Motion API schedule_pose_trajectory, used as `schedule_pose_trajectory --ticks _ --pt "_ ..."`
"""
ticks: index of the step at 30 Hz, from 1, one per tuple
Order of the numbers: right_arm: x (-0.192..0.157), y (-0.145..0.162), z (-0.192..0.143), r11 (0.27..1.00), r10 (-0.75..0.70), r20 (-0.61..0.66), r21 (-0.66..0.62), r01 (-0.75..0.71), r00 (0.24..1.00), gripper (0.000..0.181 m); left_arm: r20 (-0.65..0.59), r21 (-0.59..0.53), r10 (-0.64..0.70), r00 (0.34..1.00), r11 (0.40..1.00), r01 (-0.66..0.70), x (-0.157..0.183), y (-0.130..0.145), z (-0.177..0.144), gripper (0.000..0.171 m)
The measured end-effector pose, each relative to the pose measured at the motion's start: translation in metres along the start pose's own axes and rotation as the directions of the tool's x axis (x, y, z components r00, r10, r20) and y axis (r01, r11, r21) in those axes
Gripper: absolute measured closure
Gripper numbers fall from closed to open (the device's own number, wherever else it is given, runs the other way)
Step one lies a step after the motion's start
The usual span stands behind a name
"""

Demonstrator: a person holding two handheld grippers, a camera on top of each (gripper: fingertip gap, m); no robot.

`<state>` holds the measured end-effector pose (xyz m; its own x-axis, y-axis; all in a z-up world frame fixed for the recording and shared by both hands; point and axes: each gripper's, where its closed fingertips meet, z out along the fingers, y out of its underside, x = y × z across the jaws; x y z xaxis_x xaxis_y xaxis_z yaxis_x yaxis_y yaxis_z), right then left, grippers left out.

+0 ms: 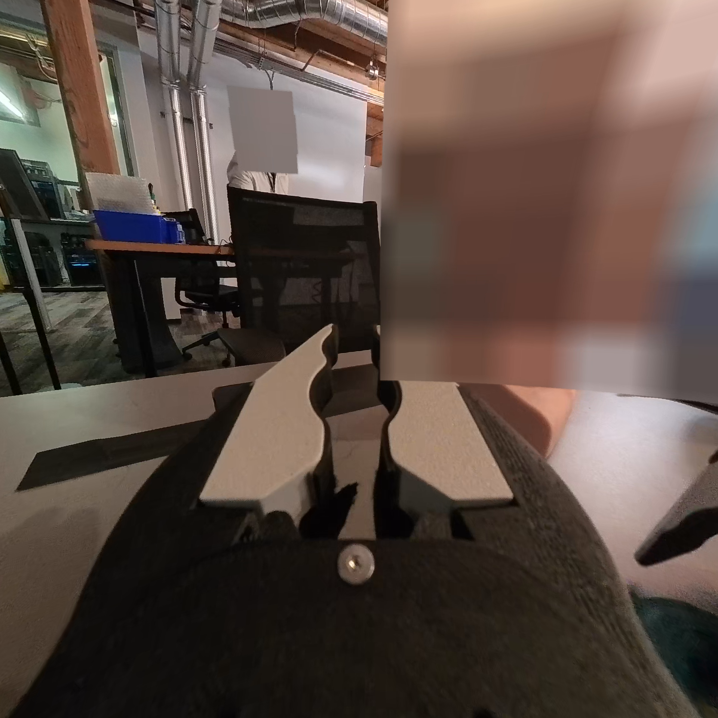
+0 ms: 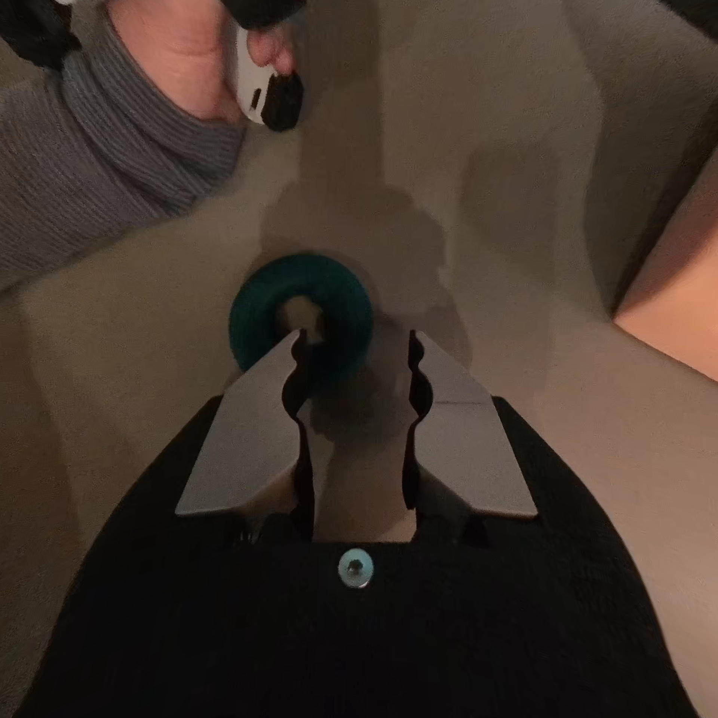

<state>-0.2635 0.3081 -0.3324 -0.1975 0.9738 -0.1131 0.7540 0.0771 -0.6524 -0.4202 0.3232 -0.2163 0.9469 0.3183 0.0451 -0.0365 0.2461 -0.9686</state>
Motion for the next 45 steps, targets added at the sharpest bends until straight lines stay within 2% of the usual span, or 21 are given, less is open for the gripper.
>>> schedule_pose_trajectory --ticks 3,6,8,11,13,15,17,20,22,24,27,32,36,40,45 --pt "-0.007 0.001 0.008 0.998 -0.013 0.026 -0.065 0.015 1.000 0.133 0.003 0.001 0.008 1.000 1.000 -0.008 0.000 0.000 0.000 0.156" --pt "-0.007 0.006 0.010 0.974 -0.154 -0.013 -0.173 0.149 0.988 0.152 0.000 0.001 0.012 1.000 1.000 -0.012 0.001 0.000 0.000 0.157" --pt "-0.011 0.006 0.010 0.953 -0.216 -0.003 -0.220 0.210 0.976 0.157 -0.001 0.001 0.012 1.000 1.000 -0.012 0.001 0.000 0.000 0.156" --pt "-0.015 0.006 0.009 0.929 -0.272 0.047 -0.248 0.275 0.961 0.160 -0.003 0.003 0.013 1.000 1.000 -0.013 0.002 0.000 0.000 0.157" --pt "-0.019 -0.002 -0.004 0.914 -0.325 0.062 -0.236 0.331 0.944 0.160 -0.002 0.003 0.009 1.000 1.000 -0.009 0.001 0.000 0.000 0.157" --pt "-0.022 -0.028 -0.034 0.913 -0.366 0.048 -0.173 0.369 0.929 0.160 -0.001 0.001 0.004 1.000 1.000 -0.004 0.000 0.000 0.000 0.156" --pt "-0.020 -0.072 -0.081 0.904 -0.419 -0.005 -0.088 0.417 0.908 0.160 -0.001 0.001 0.002 1.000 1.000 -0.002 0.000 0.000 0.000 0.157" --pt "0.002 -0.154 -0.171 0.862 -0.494 -0.204 0.008 0.506 0.845 0.161 -0.003 0.001 0.012 1.000 1.000 -0.012 0.001 0.000 0.000 0.157" --pt "0.032 -0.208 -0.228 0.862 -0.463 -0.342 0.041 0.506 0.818 0.160 -0.004 0.001 0.017 1.000 1.000 -0.017 0.002 0.000 0.000 0.157" --pt "0.070 -0.249 -0.272 0.894 -0.383 -0.430 0.050 0.445 0.818 0.160 -0.004 0.001 0.015 1.000 1.000 -0.015 0.002 0.000 0.000 0.157" --pt "0.131 -0.280 -0.303 0.959 -0.240 -0.485 0.013 0.282 0.841 0.160 -0.001 0.001 0.006 1.000 1.000 -0.006 0.000 0.000 0.000 0.157" --pt "0.202 -0.273 -0.302 0.996 -0.081 -0.530 -0.084 0.043 0.844 0.160 0.003 0.003 -0.007 1.000 1.000 0.007 -0.001 0.000 0.000 0.157" --pt "0.212 -0.267 -0.287 0.992 0.056 -0.436 -0.074 -0.098 0.898 0.160 0.003 0.002 -0.006 1.000 1.000 0.006 -0.001 0.000 0.000 0.157" --pt "0.215 -0.255 -0.277 0.975 0.093 -0.396 -0.151 -0.165 0.914 0.160 0.003 0.002 -0.007 1.000 1.000 0.007 -0.002 0.000 0.000 0.157" --pt "0.218 -0.254 -0.270 0.969 0.094 -0.400 -0.175 -0.176 0.912 0.160 0.003 0.001 -0.009 1.000 1.000 0.009 -0.002 0.000 0.000 0.157"
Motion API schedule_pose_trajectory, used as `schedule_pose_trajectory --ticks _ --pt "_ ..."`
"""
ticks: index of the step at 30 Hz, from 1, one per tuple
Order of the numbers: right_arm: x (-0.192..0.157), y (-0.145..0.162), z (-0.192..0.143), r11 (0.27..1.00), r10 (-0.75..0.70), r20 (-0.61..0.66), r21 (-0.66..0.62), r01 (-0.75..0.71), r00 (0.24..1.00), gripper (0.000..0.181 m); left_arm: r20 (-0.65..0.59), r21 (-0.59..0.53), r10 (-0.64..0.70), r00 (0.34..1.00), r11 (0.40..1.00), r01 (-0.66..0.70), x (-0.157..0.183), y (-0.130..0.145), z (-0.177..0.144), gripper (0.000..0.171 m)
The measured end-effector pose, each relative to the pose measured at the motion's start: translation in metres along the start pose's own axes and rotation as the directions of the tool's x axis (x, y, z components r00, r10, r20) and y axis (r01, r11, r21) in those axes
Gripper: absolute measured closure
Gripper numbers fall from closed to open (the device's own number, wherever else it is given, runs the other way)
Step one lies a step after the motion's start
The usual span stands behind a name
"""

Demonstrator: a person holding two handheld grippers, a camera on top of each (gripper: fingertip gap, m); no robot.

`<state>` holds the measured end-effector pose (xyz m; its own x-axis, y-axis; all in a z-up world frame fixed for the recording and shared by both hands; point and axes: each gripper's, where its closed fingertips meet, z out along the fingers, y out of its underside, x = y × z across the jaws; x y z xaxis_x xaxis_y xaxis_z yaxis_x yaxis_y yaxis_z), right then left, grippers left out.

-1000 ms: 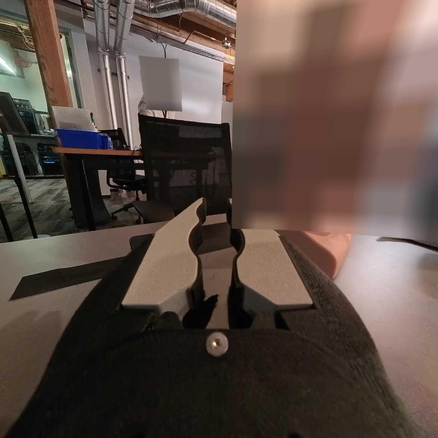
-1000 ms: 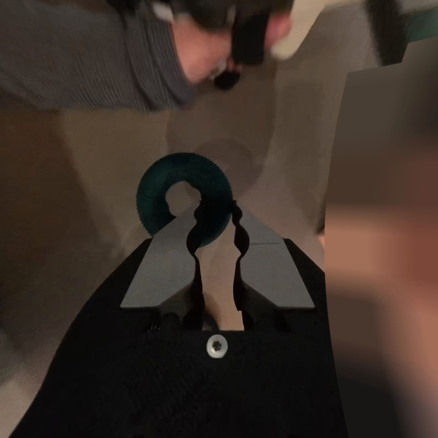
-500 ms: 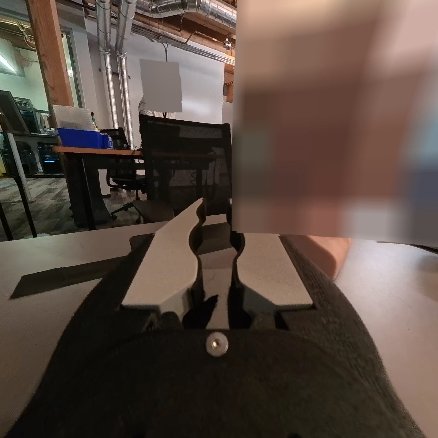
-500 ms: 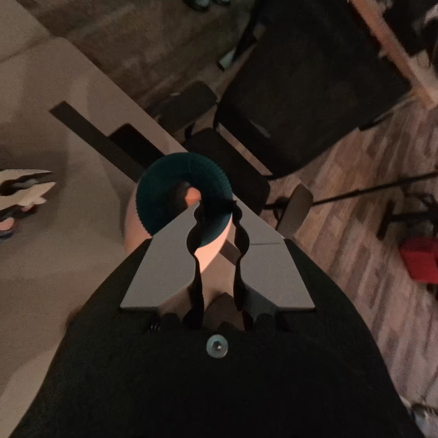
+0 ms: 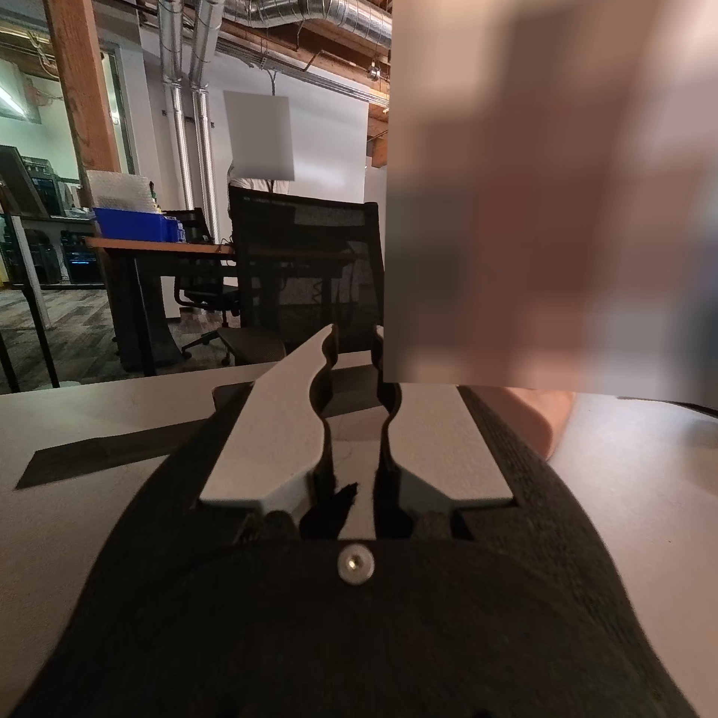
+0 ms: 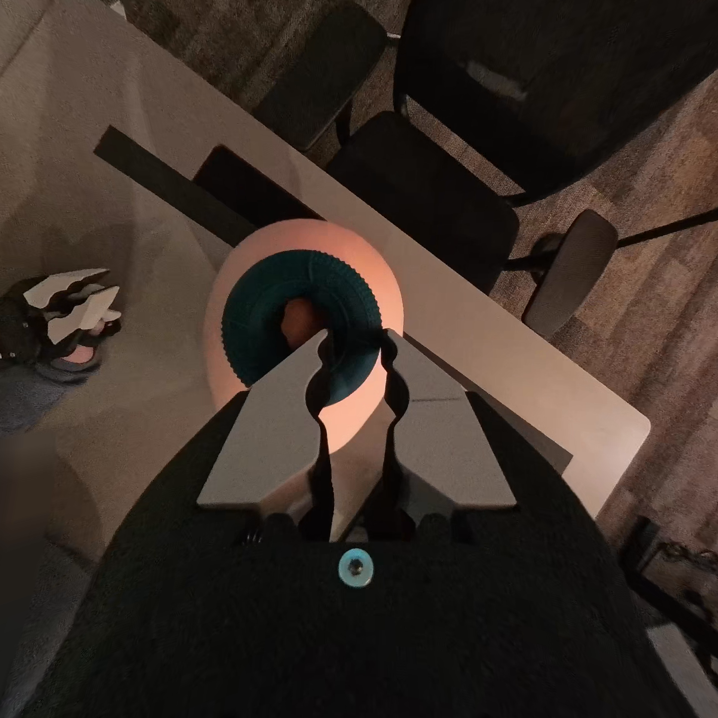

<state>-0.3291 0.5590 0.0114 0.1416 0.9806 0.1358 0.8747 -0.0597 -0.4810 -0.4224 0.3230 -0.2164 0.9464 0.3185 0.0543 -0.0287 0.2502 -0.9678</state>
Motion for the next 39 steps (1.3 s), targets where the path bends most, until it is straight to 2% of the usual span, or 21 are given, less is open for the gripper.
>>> schedule_pose_trajectory --ticks 17,21,24,28,31,34,36,39 --pt "0.002 0.005 0.010 0.994 0.086 0.031 -0.069 -0.084 0.996 0.158 0.002 0.001 -0.008 1.000 1.000 0.008 -0.001 0.000 0.000 0.157" --pt "0.003 0.003 0.008 0.994 0.098 0.024 -0.049 -0.097 0.995 0.139 0.004 0.002 -0.014 1.000 1.000 0.014 -0.002 0.000 0.000 0.157" --pt "0.008 0.000 -0.003 0.996 0.089 -0.004 0.013 -0.089 0.996 0.118 0.004 0.001 -0.015 1.000 1.000 0.015 -0.002 0.000 0.000 0.157" --pt "-0.002 0.003 -0.044 0.958 0.017 -0.062 0.286 0.002 0.998 0.112 0.005 0.002 -0.008 1.000 1.000 0.008 -0.002 0.000 0.000 0.156" --pt "-0.043 0.044 -0.068 0.855 -0.102 -0.151 0.492 0.164 0.983 0.114 0.007 0.001 0.000 1.000 1.000 0.000 -0.002 0.000 0.001 0.156" --pt "-0.092 0.120 -0.057 0.754 -0.121 -0.228 0.612 0.239 0.966 0.123 -0.017 0.013 -0.004 1.000 1.000 0.005 0.006 -0.002 0.001 0.152" --pt "-0.123 0.184 -0.021 0.755 -0.108 -0.202 0.620 0.212 0.973 0.126 -0.046 0.015 -0.006 0.999 1.000 0.007 0.016 -0.003 0.002 0.151" --pt "-0.157 0.285 0.058 0.857 -0.033 -0.066 0.512 0.062 0.997 0.130 -0.099 0.007 0.009 0.995 1.000 -0.008 0.036 -0.001 0.001 0.150"
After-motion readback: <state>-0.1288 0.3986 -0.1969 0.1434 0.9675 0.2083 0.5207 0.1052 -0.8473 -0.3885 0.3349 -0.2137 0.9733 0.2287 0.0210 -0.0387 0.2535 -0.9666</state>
